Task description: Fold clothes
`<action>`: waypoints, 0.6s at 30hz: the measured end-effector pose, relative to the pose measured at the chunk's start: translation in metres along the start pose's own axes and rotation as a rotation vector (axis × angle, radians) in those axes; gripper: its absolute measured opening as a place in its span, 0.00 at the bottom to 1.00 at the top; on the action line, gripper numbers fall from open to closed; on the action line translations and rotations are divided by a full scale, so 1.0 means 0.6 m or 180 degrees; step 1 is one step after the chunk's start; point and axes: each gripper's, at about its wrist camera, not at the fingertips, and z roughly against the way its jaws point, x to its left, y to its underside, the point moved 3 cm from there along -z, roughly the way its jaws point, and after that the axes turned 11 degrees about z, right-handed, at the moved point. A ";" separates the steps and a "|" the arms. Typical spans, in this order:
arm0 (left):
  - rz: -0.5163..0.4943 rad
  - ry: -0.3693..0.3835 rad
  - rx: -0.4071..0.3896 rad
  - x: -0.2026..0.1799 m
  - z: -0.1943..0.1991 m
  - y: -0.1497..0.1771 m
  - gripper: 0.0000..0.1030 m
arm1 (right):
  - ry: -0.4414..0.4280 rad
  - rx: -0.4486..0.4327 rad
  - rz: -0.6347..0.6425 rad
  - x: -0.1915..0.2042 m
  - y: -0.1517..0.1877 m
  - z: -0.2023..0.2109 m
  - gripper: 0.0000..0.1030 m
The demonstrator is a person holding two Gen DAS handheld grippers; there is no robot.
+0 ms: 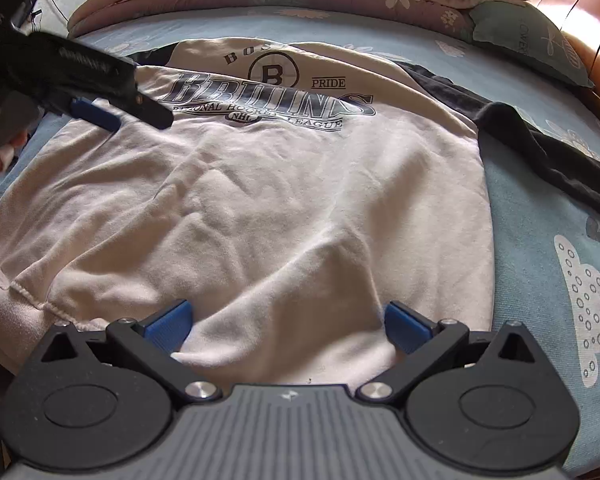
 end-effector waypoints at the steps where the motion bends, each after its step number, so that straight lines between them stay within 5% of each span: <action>1: -0.0003 0.0007 -0.0021 0.008 0.007 0.007 0.89 | 0.0002 0.0001 -0.0002 0.000 0.000 0.000 1.00; 9: 0.0157 -0.0272 -0.0097 0.072 0.071 0.034 0.89 | 0.0031 -0.0010 -0.0023 0.001 -0.001 -0.001 1.00; 18: 0.0016 0.0015 -0.0089 0.009 0.044 0.013 0.89 | 0.0039 0.0017 -0.0031 0.000 -0.004 -0.002 1.00</action>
